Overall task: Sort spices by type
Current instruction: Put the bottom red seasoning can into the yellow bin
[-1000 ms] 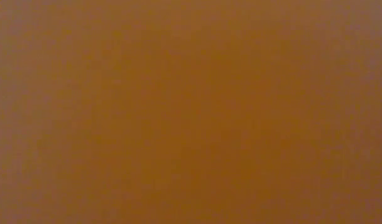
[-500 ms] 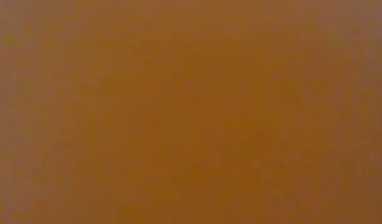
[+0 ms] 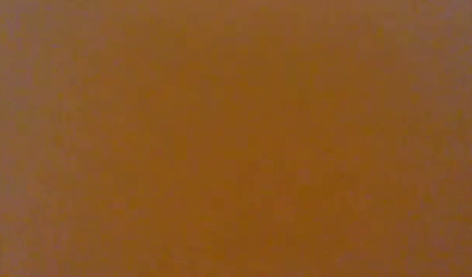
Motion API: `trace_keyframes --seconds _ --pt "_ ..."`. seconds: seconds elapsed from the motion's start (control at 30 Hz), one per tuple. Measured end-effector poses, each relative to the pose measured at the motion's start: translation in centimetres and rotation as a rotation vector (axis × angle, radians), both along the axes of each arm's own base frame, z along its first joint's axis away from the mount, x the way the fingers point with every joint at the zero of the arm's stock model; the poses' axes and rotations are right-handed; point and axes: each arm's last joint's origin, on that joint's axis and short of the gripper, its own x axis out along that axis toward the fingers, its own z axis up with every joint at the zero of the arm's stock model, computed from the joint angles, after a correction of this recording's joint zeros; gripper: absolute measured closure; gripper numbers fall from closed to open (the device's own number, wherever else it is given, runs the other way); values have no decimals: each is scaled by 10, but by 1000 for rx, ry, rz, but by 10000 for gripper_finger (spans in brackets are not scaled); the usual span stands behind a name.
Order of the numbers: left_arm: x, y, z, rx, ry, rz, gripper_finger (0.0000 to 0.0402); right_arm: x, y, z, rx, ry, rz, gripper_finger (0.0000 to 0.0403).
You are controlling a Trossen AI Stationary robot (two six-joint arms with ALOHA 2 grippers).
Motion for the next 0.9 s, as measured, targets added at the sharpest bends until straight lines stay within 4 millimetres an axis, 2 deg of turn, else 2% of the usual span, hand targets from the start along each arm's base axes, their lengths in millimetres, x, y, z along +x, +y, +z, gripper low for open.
trace_keyframes --seconds 0.17,0.47,0.77,0.9 --pt "26 -18 1 58 73 -246 202 -15 14 0 72 -5 -44 159" --pt "78 -57 -37 19 231 -617 201 -17 38 -2 155 -47 -37 185" --pt "114 -60 -68 -18 211 -693 201 -15 50 -6 170 -38 -19 201" --pt "123 -57 -73 -71 200 -711 201 -15 51 -6 177 -44 -19 207"
